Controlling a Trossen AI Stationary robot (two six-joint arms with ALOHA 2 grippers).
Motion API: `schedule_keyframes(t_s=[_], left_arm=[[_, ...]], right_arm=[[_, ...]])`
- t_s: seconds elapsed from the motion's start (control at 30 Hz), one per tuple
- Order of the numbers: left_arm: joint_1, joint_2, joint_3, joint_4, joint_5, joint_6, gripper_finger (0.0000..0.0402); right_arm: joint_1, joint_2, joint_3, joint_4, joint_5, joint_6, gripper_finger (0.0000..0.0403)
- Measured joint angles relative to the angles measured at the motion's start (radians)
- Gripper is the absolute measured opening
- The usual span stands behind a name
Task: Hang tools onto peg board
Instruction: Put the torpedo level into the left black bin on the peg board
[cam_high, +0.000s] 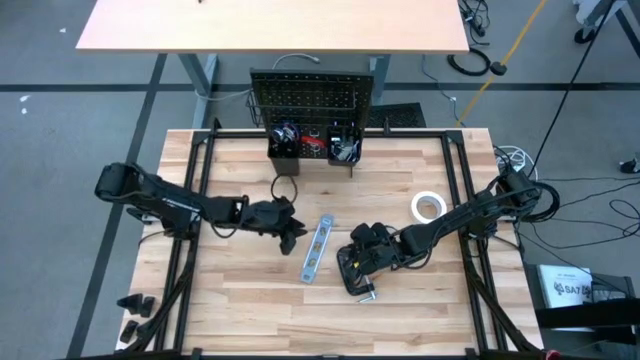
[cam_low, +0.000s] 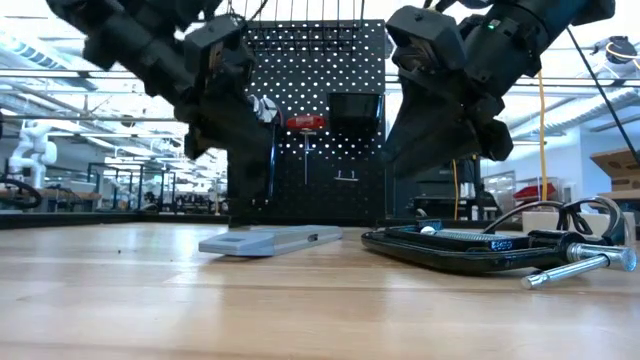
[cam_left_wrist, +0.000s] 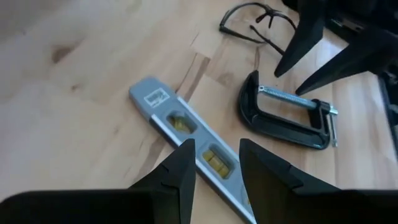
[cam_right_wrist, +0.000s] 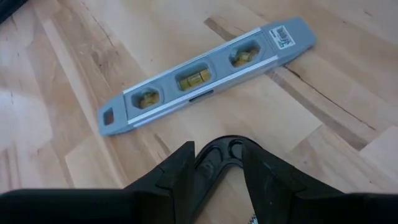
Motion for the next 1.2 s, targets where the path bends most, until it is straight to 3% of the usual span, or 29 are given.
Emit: schedule_keyframes(t_s=[0.27, 0.4, 0.6, 0.77, 0.97, 1.2], left_arm=[[-0.119, 0.000, 0.066, -0.089, -0.179, 0.010, 0.0121], [-0.143, 0.003, 0.066, -0.096, -0.189, -0.063, 0.0130], [-0.143, 0.063, 0.066, -0.107, -0.190, -0.188, 0.0178], [-0.146, 0.152, 0.071, -0.025, -0.095, -0.368, 0.0214], [-0.165, 0.291, 0.187, -0.012, -0.101, -0.367, 0.0217], [-0.148, 0.387, 0.365, -0.288, -0.146, -0.293, 0.0217]], right_arm=[[0.000, 0.000, 0.000, -0.002, -0.021, -0.047, 0.0127], [0.000, 0.000, 0.000, -0.002, -0.010, -0.096, 0.0127], [-0.014, 0.000, 0.000, -0.003, 0.010, -0.234, 0.0127], [-0.034, 0.000, 0.000, -0.004, 0.008, -0.315, 0.0127], [-0.040, 0.000, -0.001, -0.032, 0.002, -0.369, 0.0127], [-0.040, 0.000, -0.001, -0.105, -0.047, -0.373, 0.0127]])
